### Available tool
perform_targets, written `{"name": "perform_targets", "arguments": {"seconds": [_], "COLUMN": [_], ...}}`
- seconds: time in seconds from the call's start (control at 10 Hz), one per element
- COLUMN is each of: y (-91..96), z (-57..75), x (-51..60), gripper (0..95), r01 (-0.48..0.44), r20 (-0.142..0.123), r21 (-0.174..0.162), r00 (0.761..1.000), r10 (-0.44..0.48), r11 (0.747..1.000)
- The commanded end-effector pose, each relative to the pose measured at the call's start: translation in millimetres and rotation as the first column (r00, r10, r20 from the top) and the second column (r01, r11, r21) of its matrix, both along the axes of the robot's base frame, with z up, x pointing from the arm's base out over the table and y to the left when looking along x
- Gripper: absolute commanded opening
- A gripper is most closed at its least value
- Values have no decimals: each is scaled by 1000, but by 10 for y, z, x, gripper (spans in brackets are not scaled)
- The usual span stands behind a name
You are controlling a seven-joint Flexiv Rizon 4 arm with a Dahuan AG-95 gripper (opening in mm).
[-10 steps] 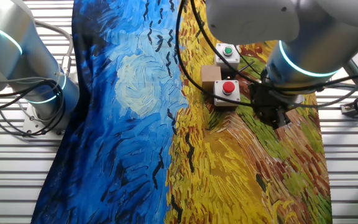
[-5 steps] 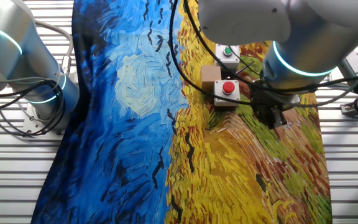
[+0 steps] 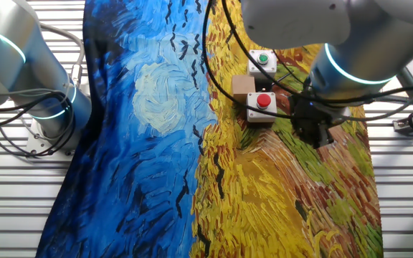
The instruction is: Turn the hands of a clock
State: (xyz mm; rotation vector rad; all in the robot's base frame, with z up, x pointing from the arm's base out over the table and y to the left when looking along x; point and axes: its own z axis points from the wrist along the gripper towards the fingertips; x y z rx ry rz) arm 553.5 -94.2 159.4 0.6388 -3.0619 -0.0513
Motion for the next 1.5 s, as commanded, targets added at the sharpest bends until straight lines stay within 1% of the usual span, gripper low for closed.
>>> {"name": "perform_targets", "arguments": {"seconds": [0.1, 0.3, 0.4, 0.5, 0.6, 0.7, 0.8, 0.9, 1.1, 1.2, 1.3, 1.5], "y": [-2, 23, 100, 210, 415, 688, 843, 1040, 1306, 1306, 1306, 1306], "z": [-1, -24, -76, -133, -217, -320, -390, -476, -570, -570, -570, -570], "x": [1, 21, 71, 136, 242, 346, 390, 429, 453, 453, 453, 453], "gripper": [0, 0, 0, 0, 0, 0, 0, 0, 0, 0, 0, 0], "r01": [-73, -73, -74, -68, -52, -22, -5, 18, 57, 48, 21, -59], "r20": [5, 10, 13, 14, 16, 19, 20, 24, 32, 30, 30, 31], "r21": [15, 22, 39, 46, 56, 56, 55, 55, 57, 52, 54, 57], "r00": [997, 997, 997, 998, 999, 1000, 1000, 1000, 998, 998, 999, 998], "r10": [73, 72, 74, 67, 51, 21, 4, -19, -58, -50, -23, 57], "r11": [997, 997, 997, 997, 997, 998, 998, 998, 997, 997, 998, 997]}}
